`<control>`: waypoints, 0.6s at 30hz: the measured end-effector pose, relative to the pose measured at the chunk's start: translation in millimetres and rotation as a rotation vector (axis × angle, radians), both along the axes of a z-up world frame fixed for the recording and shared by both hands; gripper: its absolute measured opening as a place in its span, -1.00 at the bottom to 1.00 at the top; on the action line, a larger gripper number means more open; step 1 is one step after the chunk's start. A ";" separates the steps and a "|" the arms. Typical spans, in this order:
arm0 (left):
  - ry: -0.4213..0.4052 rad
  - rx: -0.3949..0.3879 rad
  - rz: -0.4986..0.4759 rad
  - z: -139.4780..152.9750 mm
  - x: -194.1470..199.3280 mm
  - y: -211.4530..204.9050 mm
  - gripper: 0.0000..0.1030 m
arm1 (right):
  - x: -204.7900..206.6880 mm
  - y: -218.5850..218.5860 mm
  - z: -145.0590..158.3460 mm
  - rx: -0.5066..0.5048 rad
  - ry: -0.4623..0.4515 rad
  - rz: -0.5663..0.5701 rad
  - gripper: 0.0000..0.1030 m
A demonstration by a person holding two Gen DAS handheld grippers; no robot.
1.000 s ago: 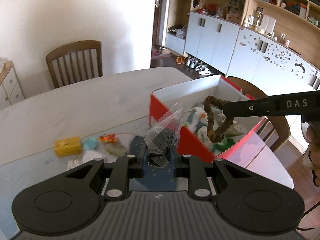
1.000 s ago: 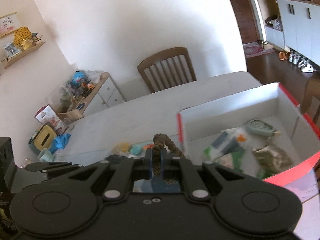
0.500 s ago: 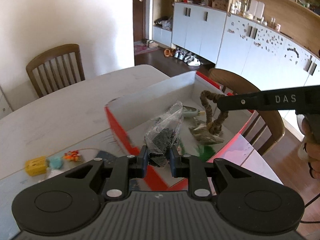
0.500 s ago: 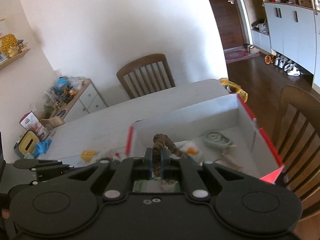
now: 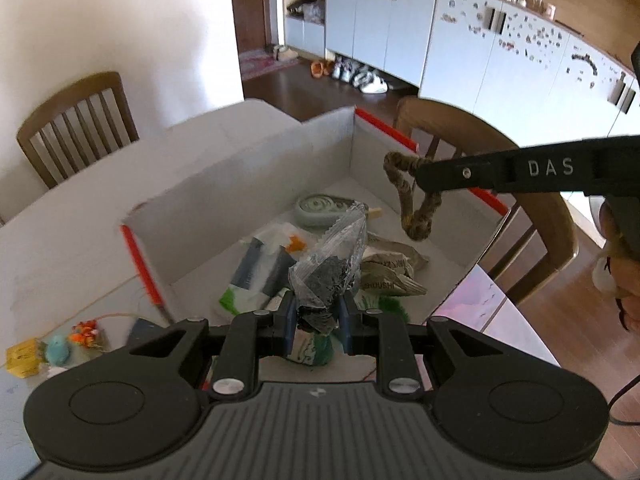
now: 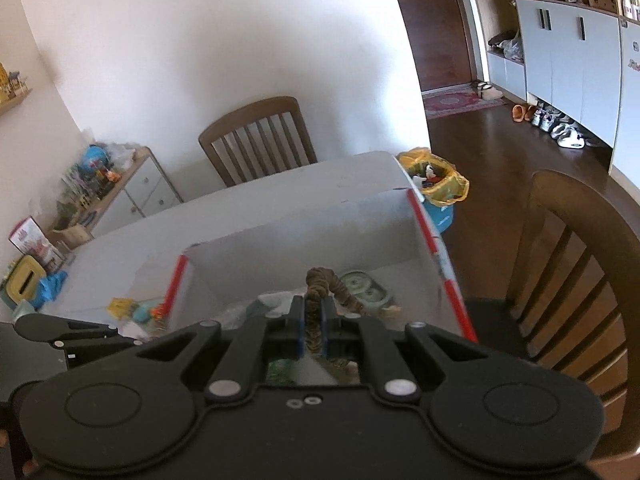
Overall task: Organize objects
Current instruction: 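Carry the mesh bag and bead bracelet over the shoebox and lower them inside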
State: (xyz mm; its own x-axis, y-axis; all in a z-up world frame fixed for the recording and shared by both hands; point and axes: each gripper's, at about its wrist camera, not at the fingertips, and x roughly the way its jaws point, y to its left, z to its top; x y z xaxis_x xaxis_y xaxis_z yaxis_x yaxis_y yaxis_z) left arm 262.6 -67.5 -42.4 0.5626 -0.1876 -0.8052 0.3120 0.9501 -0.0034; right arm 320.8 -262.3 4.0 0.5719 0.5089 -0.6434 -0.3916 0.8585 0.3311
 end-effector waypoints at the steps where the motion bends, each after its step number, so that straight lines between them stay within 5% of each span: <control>1: 0.011 0.009 0.002 -3.9 3.2 -2.4 -0.60 | 2.5 -0.5 -1.8 -0.008 -0.001 0.001 -0.88; 18: 0.164 0.058 0.029 -42.3 43.6 -24.5 -0.59 | 24.2 14.4 -47.7 -0.106 0.071 0.085 -0.87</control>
State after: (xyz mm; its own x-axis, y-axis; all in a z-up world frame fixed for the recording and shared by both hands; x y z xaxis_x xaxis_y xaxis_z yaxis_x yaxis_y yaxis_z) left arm 306.2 -92.0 -84.7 0.4270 -0.1241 -0.8957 0.2845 0.9587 0.0028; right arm 345.0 -247.9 -43.7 0.4811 0.4803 -0.7334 -0.4428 0.8551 0.2695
